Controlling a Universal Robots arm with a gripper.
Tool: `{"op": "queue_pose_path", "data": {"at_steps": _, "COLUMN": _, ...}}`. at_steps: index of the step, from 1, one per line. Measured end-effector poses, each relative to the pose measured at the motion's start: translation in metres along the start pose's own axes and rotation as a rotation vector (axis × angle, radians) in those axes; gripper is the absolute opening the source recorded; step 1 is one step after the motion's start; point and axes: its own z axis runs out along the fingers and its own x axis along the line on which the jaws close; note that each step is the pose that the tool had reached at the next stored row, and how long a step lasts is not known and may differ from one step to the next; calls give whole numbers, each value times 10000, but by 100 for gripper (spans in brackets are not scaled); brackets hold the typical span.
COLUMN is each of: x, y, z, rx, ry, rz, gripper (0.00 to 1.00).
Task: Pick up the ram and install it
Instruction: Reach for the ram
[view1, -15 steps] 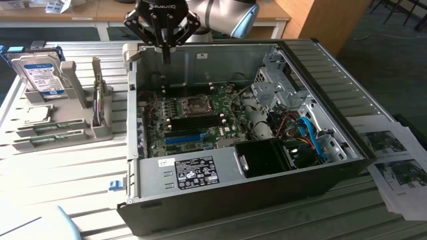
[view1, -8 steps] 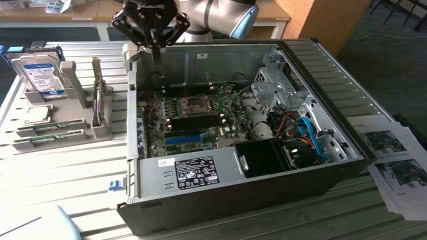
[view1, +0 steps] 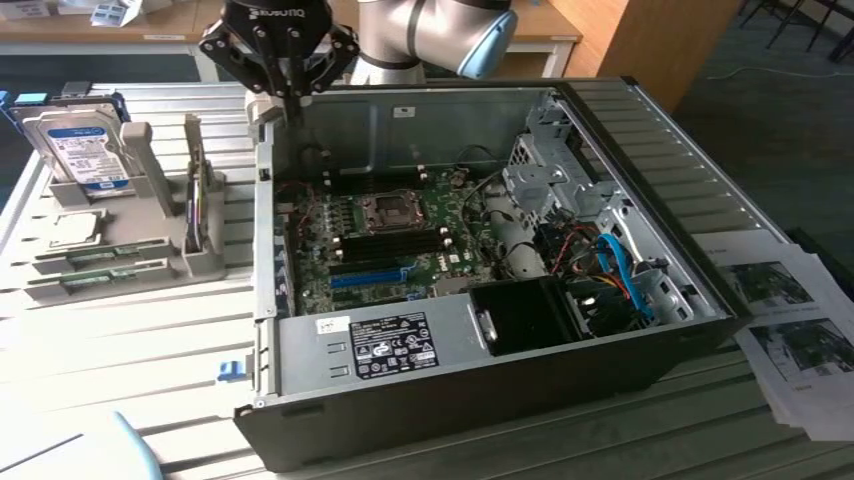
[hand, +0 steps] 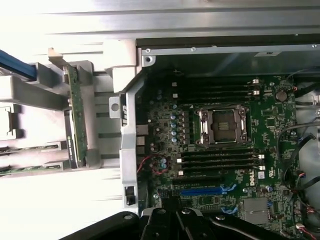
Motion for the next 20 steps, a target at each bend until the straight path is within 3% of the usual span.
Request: {"op": "queue_pose_path", "data": {"at_steps": 20, "x": 486, "y": -37, "z": -10, "rx": 1, "ry": 0, "rz": 9, "gripper": 9}}
